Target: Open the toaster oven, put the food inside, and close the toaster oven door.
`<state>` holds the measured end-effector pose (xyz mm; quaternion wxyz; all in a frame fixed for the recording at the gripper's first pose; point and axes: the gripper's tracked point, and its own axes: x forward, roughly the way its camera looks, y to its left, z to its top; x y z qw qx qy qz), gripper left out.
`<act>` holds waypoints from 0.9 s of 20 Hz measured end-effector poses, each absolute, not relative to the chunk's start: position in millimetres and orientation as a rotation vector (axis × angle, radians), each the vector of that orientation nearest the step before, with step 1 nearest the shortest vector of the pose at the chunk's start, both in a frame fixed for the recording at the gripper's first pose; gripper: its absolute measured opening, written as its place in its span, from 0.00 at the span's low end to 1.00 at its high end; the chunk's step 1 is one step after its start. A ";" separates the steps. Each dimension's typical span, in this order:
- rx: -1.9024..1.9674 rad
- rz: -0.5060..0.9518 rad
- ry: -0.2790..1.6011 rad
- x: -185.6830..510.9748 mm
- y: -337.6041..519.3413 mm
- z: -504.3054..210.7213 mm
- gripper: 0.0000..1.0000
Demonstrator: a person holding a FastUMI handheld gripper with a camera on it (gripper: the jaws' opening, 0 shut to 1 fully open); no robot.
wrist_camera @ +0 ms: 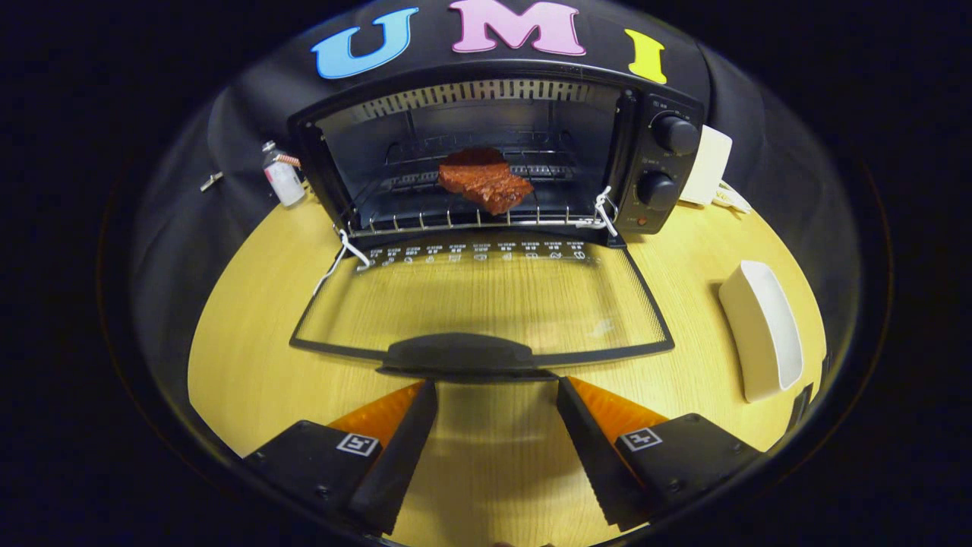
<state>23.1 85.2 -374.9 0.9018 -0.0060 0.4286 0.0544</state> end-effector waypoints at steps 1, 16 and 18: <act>-0.027 0.125 0.879 24.7 86.0 -375.4 0.99; 0.030 0.238 0.629 72.4 95.5 -249.2 0.99; 0.017 0.232 0.578 98.4 96.2 -225.1 0.99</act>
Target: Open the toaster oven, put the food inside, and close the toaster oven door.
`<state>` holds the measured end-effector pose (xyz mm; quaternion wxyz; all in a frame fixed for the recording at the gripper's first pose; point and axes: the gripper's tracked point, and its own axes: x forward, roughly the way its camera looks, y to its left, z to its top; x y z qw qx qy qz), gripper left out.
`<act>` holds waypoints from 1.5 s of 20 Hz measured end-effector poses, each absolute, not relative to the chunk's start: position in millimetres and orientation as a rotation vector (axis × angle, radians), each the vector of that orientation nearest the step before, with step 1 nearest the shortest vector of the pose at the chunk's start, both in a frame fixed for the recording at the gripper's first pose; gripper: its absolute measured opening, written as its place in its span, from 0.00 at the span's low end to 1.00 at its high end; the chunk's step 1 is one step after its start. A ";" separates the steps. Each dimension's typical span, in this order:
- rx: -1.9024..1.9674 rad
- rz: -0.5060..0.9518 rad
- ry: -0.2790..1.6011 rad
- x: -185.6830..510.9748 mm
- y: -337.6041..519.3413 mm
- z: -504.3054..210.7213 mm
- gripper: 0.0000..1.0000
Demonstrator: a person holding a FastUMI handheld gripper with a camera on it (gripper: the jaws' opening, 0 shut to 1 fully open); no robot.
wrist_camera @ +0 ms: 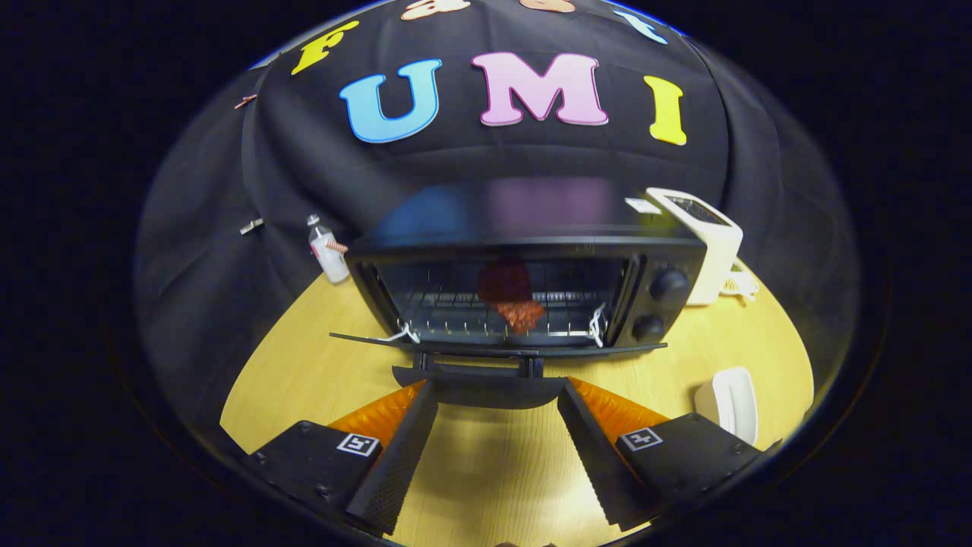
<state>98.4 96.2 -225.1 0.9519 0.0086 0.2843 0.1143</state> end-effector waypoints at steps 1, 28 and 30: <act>0.022 0.228 0.549 110.2 96.9 -210.7 0.99; -0.012 0.065 0.068 13.3 -24.0 17.6 0.98; -0.005 0.066 0.052 18.8 -21.6 24.8 0.98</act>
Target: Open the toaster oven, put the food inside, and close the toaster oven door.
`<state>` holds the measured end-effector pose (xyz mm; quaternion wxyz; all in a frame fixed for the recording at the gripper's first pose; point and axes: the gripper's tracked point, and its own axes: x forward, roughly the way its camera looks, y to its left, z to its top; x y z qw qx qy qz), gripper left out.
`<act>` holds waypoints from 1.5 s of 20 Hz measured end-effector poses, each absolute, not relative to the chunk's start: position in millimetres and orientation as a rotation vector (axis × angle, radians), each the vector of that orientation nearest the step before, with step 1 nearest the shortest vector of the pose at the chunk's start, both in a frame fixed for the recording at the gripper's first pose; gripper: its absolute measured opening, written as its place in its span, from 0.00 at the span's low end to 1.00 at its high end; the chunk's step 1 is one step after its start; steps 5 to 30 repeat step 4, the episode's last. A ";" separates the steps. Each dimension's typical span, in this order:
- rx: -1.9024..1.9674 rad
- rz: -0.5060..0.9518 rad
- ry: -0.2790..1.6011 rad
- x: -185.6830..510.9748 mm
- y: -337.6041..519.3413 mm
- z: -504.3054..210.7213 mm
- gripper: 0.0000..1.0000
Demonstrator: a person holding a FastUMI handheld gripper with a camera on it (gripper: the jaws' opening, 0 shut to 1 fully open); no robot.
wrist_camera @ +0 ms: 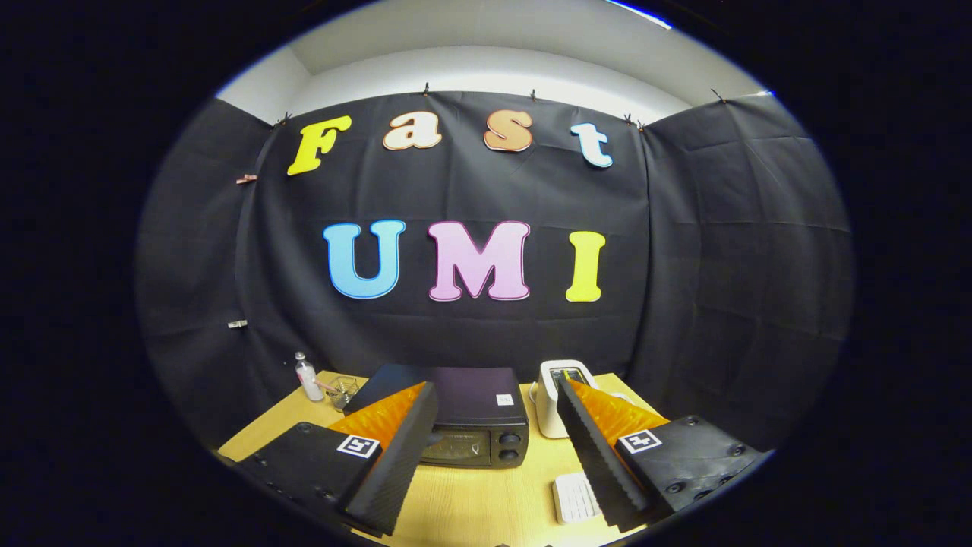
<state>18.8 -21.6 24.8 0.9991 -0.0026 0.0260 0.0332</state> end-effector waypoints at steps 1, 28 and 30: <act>-0.010 0.067 0.046 21.8 -19.5 26.9 0.98; -0.003 0.083 0.050 34.2 -14.3 35.8 0.98; -0.003 0.083 0.050 34.2 -14.3 35.8 0.98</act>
